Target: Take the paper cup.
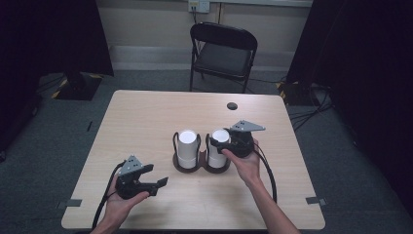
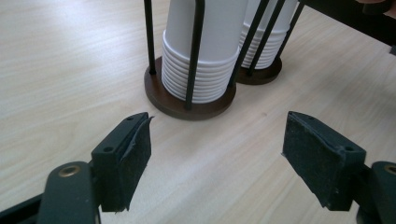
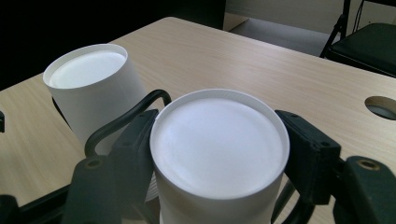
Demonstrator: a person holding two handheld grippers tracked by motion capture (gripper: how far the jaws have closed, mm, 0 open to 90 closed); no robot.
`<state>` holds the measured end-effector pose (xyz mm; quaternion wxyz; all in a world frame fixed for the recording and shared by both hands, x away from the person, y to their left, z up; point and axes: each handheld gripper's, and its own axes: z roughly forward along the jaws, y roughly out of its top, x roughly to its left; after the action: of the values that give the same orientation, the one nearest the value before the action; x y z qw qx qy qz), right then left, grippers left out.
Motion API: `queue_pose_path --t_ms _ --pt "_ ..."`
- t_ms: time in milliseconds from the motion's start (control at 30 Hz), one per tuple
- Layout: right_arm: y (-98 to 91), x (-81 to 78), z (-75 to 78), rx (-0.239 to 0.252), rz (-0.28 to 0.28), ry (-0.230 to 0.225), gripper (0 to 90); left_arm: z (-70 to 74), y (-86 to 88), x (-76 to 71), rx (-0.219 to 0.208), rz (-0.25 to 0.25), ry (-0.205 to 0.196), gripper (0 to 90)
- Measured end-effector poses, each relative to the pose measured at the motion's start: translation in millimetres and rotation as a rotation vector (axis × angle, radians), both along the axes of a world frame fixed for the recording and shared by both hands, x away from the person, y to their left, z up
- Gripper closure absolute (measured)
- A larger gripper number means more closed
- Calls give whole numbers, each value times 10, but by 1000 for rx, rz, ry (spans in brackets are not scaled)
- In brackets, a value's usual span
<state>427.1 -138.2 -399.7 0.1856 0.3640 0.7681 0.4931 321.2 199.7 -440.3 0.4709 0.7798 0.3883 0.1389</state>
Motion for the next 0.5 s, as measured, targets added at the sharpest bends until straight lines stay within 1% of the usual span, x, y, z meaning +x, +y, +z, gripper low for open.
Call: queue_pose_path --t_ms 33,100,133,267,300,400,433,500 --pt "7 3 -2 0 -3 1 337 -9 -18 12 -5 -9 6 235" --pt "16 -4 -1 -6 0 -4 338 -18 -28 16 1 -13 12 234" --pt "18 -10 3 -9 0 -5 338 -17 -26 16 -5 -15 15 233" --pt "16 -15 20 -9 -1 -7 339 -15 -14 14 0 -16 10 223" --pt "7 -4 28 -6 -10 9 339 -12 -3 7 0 -11 10 221" --pt "4 5 39 -6 -9 13 340 -12 11 2 -2 -6 8 220" --pt "6 1 63 -6 -7 11 341 -12 24 1 11 -5 4 219" --pt "3 -8 91 -2 -2 3 341 -15 25 -3 7 0 5 219"
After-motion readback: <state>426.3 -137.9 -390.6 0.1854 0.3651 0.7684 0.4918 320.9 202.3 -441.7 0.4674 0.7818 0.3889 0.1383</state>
